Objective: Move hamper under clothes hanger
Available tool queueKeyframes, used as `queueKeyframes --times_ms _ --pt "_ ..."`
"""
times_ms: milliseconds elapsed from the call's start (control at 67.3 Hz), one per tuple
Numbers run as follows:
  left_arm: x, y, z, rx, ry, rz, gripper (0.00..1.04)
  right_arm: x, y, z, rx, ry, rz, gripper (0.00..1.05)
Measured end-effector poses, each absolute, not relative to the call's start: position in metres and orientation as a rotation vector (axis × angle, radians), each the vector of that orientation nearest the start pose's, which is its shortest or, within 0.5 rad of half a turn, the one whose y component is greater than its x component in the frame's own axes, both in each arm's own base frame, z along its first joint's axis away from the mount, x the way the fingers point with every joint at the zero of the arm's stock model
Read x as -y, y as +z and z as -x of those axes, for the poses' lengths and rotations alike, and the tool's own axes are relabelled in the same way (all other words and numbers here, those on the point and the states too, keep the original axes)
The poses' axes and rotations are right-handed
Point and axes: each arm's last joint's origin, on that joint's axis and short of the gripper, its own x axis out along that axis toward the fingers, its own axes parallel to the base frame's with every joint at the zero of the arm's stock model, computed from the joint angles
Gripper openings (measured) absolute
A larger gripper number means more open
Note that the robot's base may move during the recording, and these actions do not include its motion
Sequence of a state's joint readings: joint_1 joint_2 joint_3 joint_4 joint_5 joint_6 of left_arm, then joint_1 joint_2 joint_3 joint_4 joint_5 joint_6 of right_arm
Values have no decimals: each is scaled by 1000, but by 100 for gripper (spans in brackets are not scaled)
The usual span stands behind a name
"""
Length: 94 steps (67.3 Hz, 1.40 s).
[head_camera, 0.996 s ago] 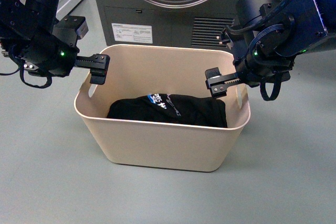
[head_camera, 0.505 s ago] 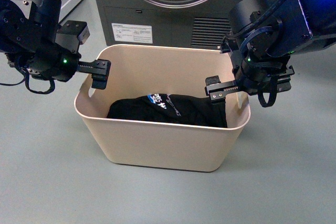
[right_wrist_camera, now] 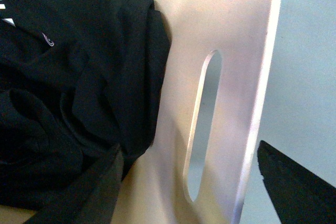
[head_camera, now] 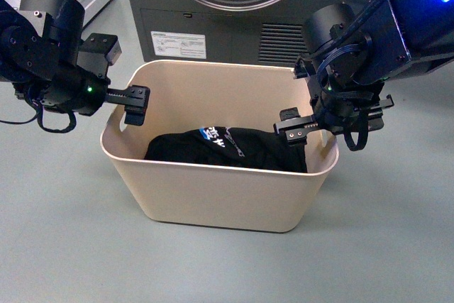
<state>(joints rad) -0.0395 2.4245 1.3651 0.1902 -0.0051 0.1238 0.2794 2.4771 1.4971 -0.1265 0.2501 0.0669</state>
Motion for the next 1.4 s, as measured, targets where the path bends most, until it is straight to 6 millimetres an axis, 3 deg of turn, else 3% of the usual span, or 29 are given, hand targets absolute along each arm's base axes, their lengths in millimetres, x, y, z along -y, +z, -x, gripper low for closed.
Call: queueKeyframes --times_ms 282,342,446,580,951,1397 --pt "21 17 -453 -858 -75 -125 52 -118 11 -441 -1066 -33 220 28" --pt "23 16 -453 -855 -66 -125 38 -117 11 -442 -1064 -44 223 14" --pt "24 15 -452 -852 -56 -120 24 -116 12 -443 -1061 -50 187 3" --pt "28 14 -451 -854 -56 -101 5 -117 13 -445 -1054 -58 170 3" --pt "30 23 -446 -867 -37 -82 4 -113 21 -442 -1058 -53 161 3" --pt "28 76 -442 -769 -12 -85 4 -110 62 -438 -973 -33 135 3"
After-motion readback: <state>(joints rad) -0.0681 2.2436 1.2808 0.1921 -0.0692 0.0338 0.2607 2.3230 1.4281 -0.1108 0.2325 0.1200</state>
